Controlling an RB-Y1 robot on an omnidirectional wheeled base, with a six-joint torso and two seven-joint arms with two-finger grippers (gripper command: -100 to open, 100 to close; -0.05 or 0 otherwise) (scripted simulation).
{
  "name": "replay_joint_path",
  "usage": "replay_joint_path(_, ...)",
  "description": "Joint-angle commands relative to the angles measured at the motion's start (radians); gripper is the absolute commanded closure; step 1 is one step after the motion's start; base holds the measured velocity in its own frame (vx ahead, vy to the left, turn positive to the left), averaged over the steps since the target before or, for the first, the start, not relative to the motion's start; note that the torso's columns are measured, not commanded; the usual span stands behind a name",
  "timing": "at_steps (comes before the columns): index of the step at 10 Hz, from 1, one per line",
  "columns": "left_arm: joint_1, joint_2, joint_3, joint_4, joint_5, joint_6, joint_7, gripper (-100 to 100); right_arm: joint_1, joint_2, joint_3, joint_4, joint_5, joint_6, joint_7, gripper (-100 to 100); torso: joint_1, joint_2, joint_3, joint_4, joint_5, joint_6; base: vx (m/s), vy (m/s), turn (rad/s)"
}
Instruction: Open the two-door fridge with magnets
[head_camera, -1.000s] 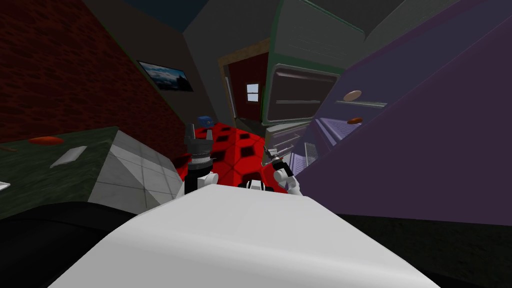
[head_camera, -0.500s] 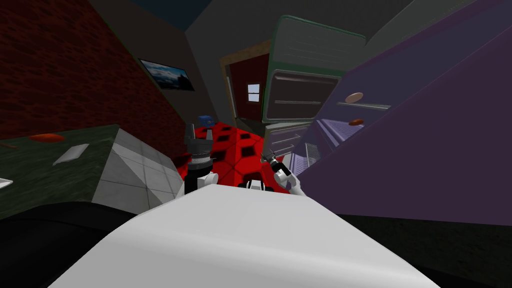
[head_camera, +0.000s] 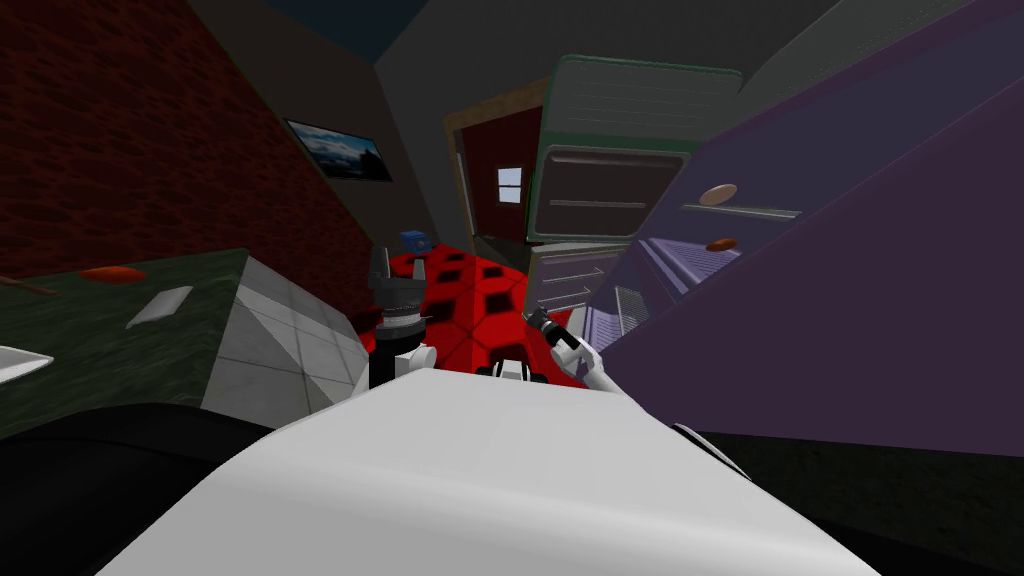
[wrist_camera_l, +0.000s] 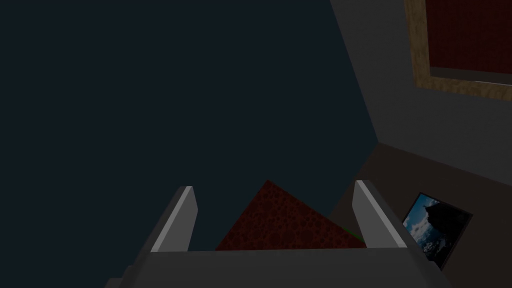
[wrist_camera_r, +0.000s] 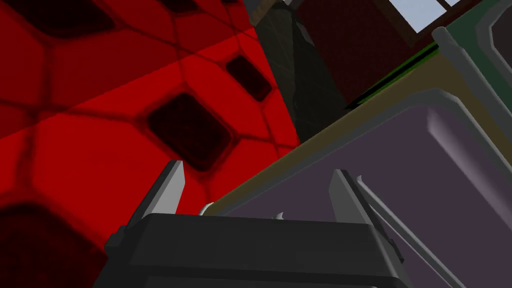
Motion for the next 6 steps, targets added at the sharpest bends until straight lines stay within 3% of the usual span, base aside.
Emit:
replay_joint_path(1, 0.0, 0.0, 0.0, 0.0, 0.0, 0.0, 0.0, 0, -0.004, -0.038, 0.032, 0.006, 0.078, 0.078, 0.077, -100, -0.004, -0.001, 0.0, 0.0, -0.002, 0.0, -0.002, -0.012, 0.001)
replay_joint_path(2, 0.0, 0.0, 0.0, 0.0, 0.0, 0.0, 0.0, 0, -0.004, -0.038, 0.032, 0.006, 0.111, 0.09, 0.107, -100, -0.003, -0.001, -0.001, 0.0, -0.001, 0.0, 0.003, -0.019, 0.0)
replay_joint_path(4, 0.0, 0.0, 0.0, 0.0, 0.0, 0.0, 0.0, 0, -0.004, -0.038, 0.032, 0.006, 0.118, 0.09, 0.159, -100, 0.002, -0.002, -0.001, 0.0, 0.0, 0.0, 0.002, -0.012, 0.0)
replay_joint_path(5, 0.0, 0.0, 0.0, 0.0, 0.0, 0.0, 0.0, 0, -0.054, -0.087, 0.082, 0.056, 0.165, 0.14, 0.191, -100, 0.003, -0.001, -0.001, 0.0, 0.001, 0.0, -0.038, 0.092, 0.061)
replay_joint_path(6, 0.0, 0.0, 0.0, 0.0, 0.0, 0.0, 0.0, 0, -0.082, -0.106, 0.11, 0.083, 0.196, 0.157, 0.221, -100, 0.008, 0.001, 0.0, 0.0, 0.002, -0.001, -0.044, 0.128, 0.032)
